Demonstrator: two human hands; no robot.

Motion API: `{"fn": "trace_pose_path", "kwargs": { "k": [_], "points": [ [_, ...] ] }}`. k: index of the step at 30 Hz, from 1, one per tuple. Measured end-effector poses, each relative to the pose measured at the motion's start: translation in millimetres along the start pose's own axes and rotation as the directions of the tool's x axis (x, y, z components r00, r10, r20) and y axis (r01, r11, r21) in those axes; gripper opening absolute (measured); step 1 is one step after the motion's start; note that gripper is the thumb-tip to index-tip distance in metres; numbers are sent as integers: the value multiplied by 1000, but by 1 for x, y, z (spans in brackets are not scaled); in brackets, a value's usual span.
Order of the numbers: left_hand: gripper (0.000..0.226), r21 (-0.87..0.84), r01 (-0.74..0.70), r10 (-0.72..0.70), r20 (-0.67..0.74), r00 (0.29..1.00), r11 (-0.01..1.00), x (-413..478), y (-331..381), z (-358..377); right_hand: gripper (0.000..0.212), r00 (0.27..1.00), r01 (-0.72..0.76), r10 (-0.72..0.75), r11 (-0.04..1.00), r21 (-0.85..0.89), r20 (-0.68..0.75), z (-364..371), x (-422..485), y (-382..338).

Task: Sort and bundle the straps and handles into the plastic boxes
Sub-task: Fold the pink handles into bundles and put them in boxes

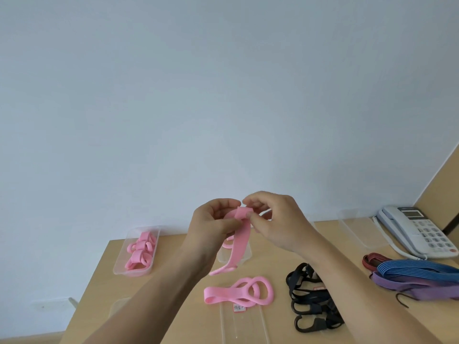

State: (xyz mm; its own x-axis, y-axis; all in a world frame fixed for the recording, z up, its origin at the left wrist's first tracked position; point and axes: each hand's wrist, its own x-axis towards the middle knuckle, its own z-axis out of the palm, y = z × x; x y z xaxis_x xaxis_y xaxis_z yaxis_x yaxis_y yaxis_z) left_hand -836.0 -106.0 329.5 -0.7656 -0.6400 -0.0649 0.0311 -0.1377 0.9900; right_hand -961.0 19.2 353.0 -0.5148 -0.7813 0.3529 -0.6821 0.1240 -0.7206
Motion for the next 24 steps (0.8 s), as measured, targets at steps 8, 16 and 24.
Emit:
{"fn": "trace_pose_path", "kwargs": {
  "k": [8,16,24],
  "points": [
    [55,-26,-3,2,-49,999,1000,-3,-6,3,14,998,70,-69,995,-69,12,4,1,-1],
    [54,-49,109,-112,-49,993,993,-8,-5,7,14,951,237,-254,965,-111,-174,8,-1,1],
    [36,16,88,-87,-33,996,996,-8,-9,6,26,905,306,-367,913,-268,-217,15,-6,5]
  ]
}}
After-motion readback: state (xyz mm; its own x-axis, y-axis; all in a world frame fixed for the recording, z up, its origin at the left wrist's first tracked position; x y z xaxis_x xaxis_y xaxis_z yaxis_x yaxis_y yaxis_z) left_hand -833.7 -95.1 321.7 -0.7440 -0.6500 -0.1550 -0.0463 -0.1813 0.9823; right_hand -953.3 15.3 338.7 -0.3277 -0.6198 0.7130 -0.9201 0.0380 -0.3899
